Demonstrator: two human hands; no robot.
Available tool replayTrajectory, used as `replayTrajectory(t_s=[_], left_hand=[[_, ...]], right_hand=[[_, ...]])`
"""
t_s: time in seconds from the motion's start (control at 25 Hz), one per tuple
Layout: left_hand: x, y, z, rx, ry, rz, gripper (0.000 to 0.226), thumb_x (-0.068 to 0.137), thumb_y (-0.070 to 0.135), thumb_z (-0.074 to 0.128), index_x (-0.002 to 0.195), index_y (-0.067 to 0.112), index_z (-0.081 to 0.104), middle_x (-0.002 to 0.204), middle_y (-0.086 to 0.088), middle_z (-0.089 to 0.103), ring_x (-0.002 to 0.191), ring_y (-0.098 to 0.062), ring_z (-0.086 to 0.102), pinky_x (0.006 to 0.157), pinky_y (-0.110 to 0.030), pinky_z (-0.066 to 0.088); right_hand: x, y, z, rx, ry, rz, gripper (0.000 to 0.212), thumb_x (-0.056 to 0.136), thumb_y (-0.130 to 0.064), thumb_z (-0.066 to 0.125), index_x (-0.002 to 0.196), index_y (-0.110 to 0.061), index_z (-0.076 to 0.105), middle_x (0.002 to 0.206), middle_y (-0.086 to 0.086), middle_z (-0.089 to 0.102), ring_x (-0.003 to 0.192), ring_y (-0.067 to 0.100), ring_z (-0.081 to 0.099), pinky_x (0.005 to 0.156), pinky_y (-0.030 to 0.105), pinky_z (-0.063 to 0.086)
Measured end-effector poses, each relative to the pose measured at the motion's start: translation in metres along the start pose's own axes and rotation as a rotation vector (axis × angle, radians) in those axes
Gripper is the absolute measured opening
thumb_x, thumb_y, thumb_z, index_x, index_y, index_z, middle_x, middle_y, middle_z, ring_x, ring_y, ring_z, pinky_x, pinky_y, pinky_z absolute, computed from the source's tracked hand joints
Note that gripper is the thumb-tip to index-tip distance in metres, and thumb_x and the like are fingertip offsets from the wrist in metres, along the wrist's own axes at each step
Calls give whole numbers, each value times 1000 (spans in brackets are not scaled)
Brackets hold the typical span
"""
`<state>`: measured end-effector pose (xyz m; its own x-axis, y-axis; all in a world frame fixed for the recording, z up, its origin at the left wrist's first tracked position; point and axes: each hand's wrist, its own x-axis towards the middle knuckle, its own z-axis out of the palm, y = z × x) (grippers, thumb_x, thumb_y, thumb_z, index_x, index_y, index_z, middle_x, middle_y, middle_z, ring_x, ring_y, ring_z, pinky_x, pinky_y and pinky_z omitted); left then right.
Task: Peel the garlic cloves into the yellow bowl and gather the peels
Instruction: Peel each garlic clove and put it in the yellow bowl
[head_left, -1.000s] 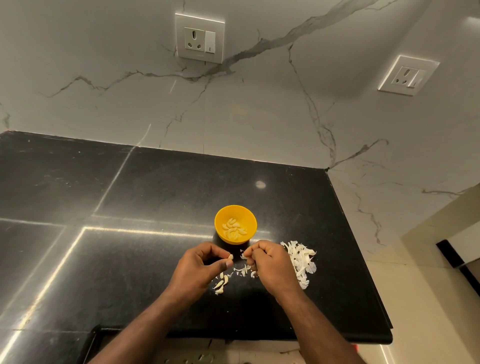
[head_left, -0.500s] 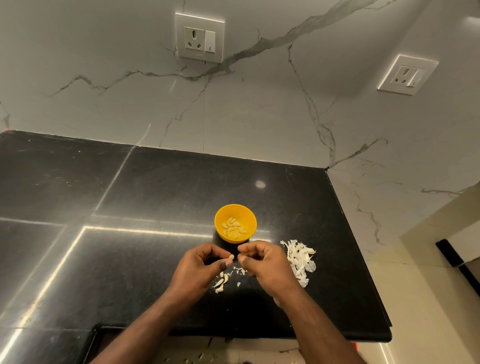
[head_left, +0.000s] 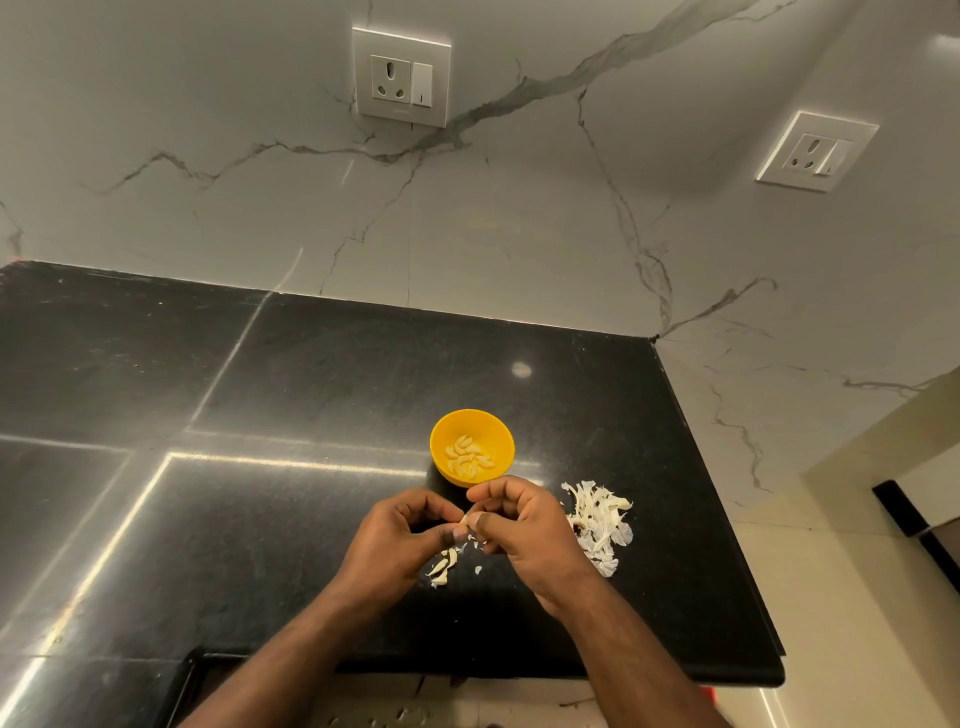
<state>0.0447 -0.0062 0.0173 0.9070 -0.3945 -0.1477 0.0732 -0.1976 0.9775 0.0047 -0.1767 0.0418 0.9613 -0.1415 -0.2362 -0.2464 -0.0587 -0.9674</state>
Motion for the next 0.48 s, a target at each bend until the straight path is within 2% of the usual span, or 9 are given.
replayTrajectory(t_s=[0.12, 0.24, 0.36, 0.48], left_hand=[[1, 1, 0, -44, -18, -8, 8, 83, 12, 79, 90, 15, 76, 87, -4, 77, 83, -20, 73, 77, -32, 59], [1, 2, 1, -93, -11, -25, 8, 85, 10, 78, 92, 13, 76, 88, -5, 77, 84, -20, 73, 76, -30, 59], [1, 1, 0, -94, 15, -28, 9, 84, 11, 78, 92, 13, 75, 86, -4, 77, 80, -14, 72, 71, -23, 56], [1, 1, 1, -112, 23, -40, 8, 85, 10, 77, 94, 12, 76, 84, -3, 77, 76, -9, 71, 69, -21, 54]], right_hand=[[1, 4, 1, 9, -15, -18, 21, 89, 4, 63, 103, -11, 67, 80, 4, 67, 66, 12, 56, 63, 28, 49], [3, 8, 1, -47, 46, -23, 20, 93, -1, 59, 100, -16, 69, 78, -2, 65, 68, 13, 55, 64, 30, 50], [4, 7, -5, -2, 56, 16, 17, 99, -6, 55, 104, -13, 70, 73, 0, 66, 65, 16, 56, 65, 31, 51], [3, 7, -7, 0, 42, -40, 16, 94, -6, 66, 106, -16, 70, 84, 5, 74, 73, 17, 65, 68, 28, 55]])
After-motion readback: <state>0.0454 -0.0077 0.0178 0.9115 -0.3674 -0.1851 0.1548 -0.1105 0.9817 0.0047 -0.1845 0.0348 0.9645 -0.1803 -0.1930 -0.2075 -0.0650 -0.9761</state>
